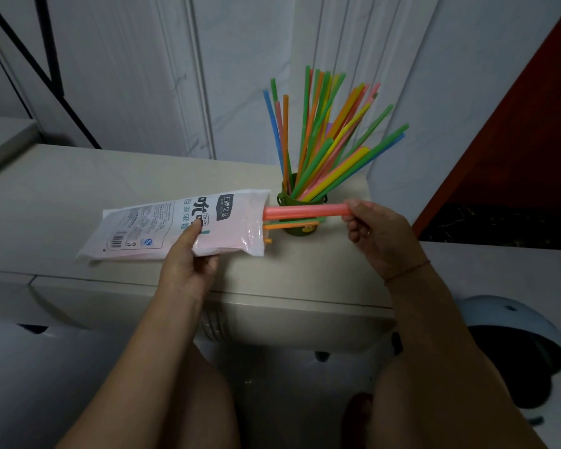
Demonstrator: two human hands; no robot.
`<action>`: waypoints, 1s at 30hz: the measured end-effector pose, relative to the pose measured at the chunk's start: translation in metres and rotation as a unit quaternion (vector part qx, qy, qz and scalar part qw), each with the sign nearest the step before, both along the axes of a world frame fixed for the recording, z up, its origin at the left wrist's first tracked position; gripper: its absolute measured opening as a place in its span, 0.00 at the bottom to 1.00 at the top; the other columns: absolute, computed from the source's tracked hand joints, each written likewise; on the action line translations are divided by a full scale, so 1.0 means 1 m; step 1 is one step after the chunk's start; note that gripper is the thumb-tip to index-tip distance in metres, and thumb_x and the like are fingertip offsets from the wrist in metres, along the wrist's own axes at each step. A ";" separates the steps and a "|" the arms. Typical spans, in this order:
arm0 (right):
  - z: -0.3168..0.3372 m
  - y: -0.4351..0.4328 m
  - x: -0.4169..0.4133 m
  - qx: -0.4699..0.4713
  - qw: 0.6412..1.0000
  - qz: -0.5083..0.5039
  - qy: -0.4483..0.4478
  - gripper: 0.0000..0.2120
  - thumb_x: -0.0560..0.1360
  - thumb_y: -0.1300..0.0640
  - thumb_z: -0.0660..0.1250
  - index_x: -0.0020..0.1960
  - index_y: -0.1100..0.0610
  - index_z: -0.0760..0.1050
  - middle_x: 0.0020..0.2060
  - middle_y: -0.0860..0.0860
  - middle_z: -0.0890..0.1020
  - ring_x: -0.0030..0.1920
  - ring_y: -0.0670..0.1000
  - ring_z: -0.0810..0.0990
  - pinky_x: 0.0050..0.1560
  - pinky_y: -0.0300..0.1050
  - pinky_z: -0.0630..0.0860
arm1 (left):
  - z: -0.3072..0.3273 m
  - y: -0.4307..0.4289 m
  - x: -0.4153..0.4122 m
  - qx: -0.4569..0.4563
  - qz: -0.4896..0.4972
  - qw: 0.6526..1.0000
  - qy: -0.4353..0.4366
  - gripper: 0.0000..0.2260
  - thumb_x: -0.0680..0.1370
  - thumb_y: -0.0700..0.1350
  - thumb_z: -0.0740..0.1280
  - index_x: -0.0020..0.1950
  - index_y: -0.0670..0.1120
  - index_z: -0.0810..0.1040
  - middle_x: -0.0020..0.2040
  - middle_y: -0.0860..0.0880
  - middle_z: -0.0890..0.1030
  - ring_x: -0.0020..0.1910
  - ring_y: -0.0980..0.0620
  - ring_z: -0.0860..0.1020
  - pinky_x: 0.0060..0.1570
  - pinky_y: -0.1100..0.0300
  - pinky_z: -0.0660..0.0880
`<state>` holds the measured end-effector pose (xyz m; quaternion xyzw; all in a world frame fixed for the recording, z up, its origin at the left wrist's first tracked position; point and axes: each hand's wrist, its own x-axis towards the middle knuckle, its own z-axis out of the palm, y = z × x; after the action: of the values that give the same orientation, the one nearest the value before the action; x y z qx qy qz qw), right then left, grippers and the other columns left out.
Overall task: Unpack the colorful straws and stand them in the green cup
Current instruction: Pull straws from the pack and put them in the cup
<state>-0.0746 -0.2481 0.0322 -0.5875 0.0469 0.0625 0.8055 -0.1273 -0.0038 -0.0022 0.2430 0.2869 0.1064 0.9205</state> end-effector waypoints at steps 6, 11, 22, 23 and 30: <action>-0.006 0.026 -0.003 0.101 0.993 0.054 0.021 0.05 0.77 0.63 0.63 0.46 0.64 0.76 0.27 0.50 0.74 0.29 0.43 0.73 0.29 0.32 0.72 | -0.001 -0.018 0.000 -0.002 -0.087 0.996 0.007 0.11 0.74 0.36 0.68 0.55 0.45 0.77 0.41 0.46 0.86 0.37 0.51 0.85 0.34 0.56 0.82; -0.011 0.033 -0.005 0.058 0.995 0.084 -0.007 0.06 0.76 0.63 0.63 0.49 0.64 0.77 0.33 0.53 0.72 0.32 0.44 0.72 0.34 0.33 0.74 | 0.000 -0.023 0.002 0.004 -0.114 0.993 0.025 0.07 0.75 0.35 0.68 0.50 0.45 0.78 0.37 0.46 0.86 0.35 0.51 0.84 0.36 0.56 0.82; 0.025 -0.019 0.012 -0.014 0.990 -0.107 -0.097 0.05 0.76 0.63 0.64 0.43 0.61 0.77 0.25 0.48 0.81 0.29 0.43 0.79 0.35 0.33 0.77 | -0.003 0.013 0.005 -0.001 -0.003 1.000 0.015 0.06 0.75 0.37 0.69 0.49 0.46 0.79 0.36 0.49 0.86 0.35 0.53 0.85 0.33 0.58 0.82; 0.029 -0.021 0.013 -0.032 0.986 -0.117 -0.112 0.05 0.76 0.63 0.64 0.43 0.61 0.77 0.25 0.48 0.81 0.29 0.43 0.79 0.35 0.33 0.77 | -0.003 0.013 0.006 -0.002 -0.001 1.000 0.016 0.06 0.74 0.37 0.69 0.48 0.46 0.79 0.36 0.49 0.86 0.35 0.53 0.85 0.34 0.58 0.82; 0.030 -0.004 0.033 -0.207 0.954 -0.115 -0.184 0.06 0.75 0.63 0.66 0.49 0.66 0.77 0.30 0.54 0.79 0.27 0.43 0.79 0.35 0.35 0.79 | -0.004 0.007 0.007 -0.012 -0.005 1.000 0.007 0.06 0.75 0.36 0.68 0.48 0.45 0.79 0.37 0.48 0.86 0.35 0.53 0.85 0.39 0.56 0.82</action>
<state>-0.0411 -0.2522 0.0624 -0.7334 -0.0229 -0.1502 0.6626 -0.1203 0.0028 -0.0066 0.2343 0.2935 0.0965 0.9218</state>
